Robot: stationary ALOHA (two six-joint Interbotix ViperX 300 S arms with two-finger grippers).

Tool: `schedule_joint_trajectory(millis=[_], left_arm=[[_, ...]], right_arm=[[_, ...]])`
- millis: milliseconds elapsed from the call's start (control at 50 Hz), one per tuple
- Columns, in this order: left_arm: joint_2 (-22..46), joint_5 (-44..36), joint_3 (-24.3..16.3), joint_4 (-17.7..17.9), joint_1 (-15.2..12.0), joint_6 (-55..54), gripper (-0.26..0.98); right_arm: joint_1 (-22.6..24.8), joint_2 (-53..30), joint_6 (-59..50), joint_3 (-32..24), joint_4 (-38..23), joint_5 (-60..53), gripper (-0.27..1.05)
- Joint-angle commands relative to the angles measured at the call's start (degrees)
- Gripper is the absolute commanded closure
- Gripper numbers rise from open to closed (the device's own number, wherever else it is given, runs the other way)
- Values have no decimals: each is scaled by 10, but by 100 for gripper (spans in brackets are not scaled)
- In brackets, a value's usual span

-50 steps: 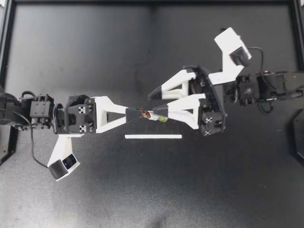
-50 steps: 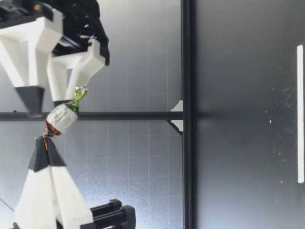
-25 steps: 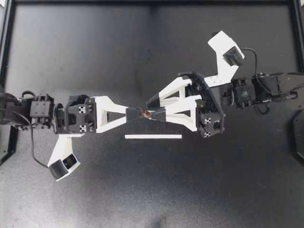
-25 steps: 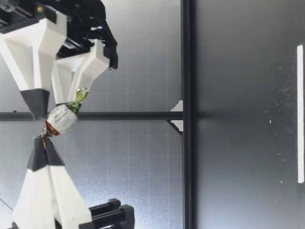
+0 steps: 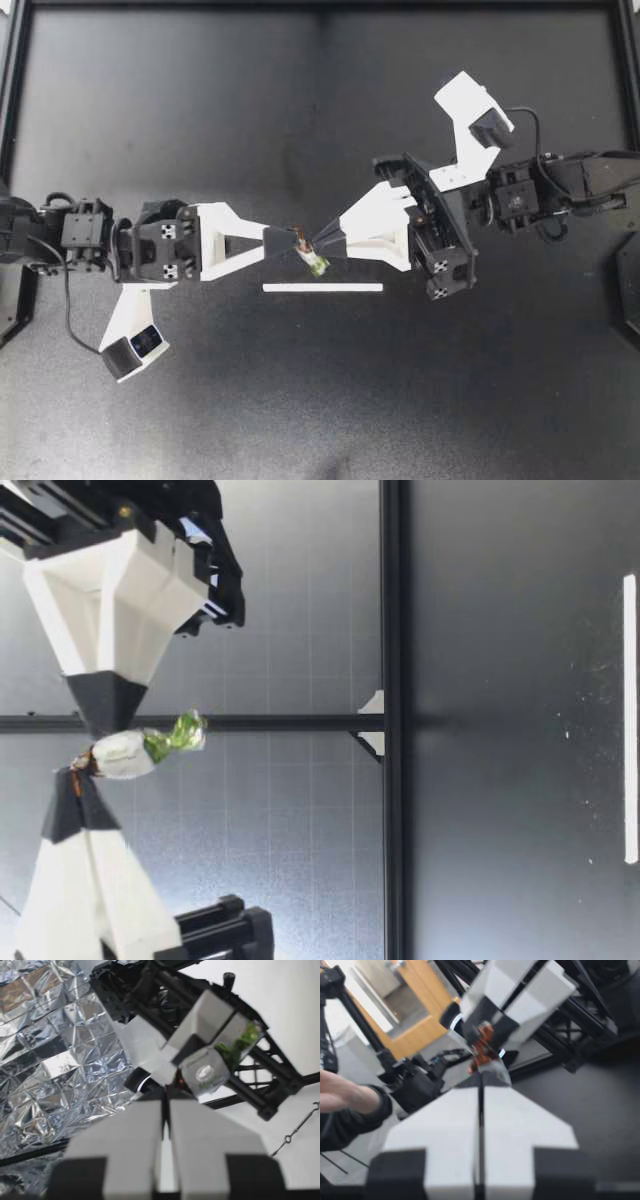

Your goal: Pick up the candy and unwrap it.

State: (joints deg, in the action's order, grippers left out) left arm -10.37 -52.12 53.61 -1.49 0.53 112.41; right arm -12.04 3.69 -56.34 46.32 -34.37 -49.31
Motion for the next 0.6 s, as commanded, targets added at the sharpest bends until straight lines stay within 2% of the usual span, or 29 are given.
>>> schedule_joint_trajectory(millis=[0, 240, 380, 480, 580], left_arm=[[-16, -17, 0, 1, -2, -1, 88], [-30, -31, 15, 0, -2, -4, 88], [-20, -41, 14, 1, -2, -28, 88], [-11, -69, 8, -4, -2, -73, 88], [-6, -110, 5, -19, -1, -107, 88]], right_arm=[[-5, 18, 4, -11, 0, 18, 96], [-28, 62, 10, 18, 2, 52, 95], [-28, 69, 6, 22, 2, 16, 86], [-28, 54, 4, 21, 1, -40, 67], [-28, 30, 2, 17, 2, -84, 28]])
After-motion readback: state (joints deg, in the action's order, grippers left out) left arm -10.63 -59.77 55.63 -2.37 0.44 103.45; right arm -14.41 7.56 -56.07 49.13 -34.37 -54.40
